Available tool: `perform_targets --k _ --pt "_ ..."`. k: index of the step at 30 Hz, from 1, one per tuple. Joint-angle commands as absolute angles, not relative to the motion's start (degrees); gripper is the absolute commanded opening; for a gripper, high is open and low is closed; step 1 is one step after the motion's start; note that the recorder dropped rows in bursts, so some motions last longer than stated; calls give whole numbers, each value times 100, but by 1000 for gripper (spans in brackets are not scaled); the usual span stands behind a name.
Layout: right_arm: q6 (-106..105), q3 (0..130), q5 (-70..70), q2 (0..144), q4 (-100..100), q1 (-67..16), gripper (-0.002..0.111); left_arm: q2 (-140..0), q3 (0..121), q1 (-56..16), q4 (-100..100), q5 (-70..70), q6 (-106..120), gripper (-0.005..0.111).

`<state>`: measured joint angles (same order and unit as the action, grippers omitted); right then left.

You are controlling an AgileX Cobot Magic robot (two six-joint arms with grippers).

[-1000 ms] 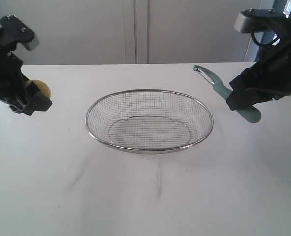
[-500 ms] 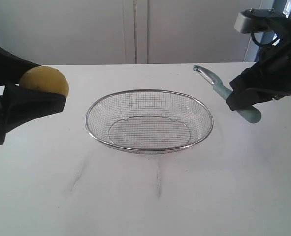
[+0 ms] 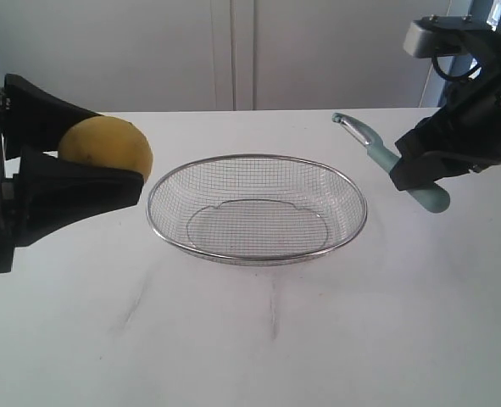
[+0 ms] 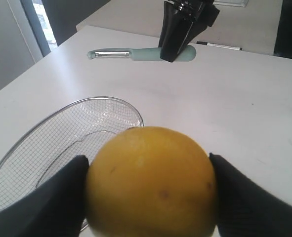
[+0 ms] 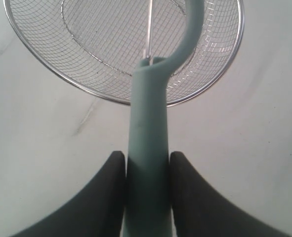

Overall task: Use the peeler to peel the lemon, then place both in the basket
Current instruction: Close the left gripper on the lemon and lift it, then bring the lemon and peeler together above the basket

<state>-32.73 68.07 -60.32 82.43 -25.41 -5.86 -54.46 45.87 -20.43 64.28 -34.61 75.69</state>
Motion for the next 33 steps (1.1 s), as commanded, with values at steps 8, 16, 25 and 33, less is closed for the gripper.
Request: perform_targets --k 8,16,25,33 --pt "-3356 6786 -5988 8184 -2585 -578 0 -5396 4569 -2076 6682 -3421 7586 0" --pt "-3356 6786 -5812 8184 -2585 -578 0 -5396 4569 -2076 6682 -3408 7586 0" --pt "-3252 6786 -5717 8208 -3043 -578 0 -5407 4569 -2076 6682 -2945 7670 0" --pt "-3583 6646 -5770 9069 -4421 -590 0 -5650 4569 -2076 6682 -2554 7688 0"
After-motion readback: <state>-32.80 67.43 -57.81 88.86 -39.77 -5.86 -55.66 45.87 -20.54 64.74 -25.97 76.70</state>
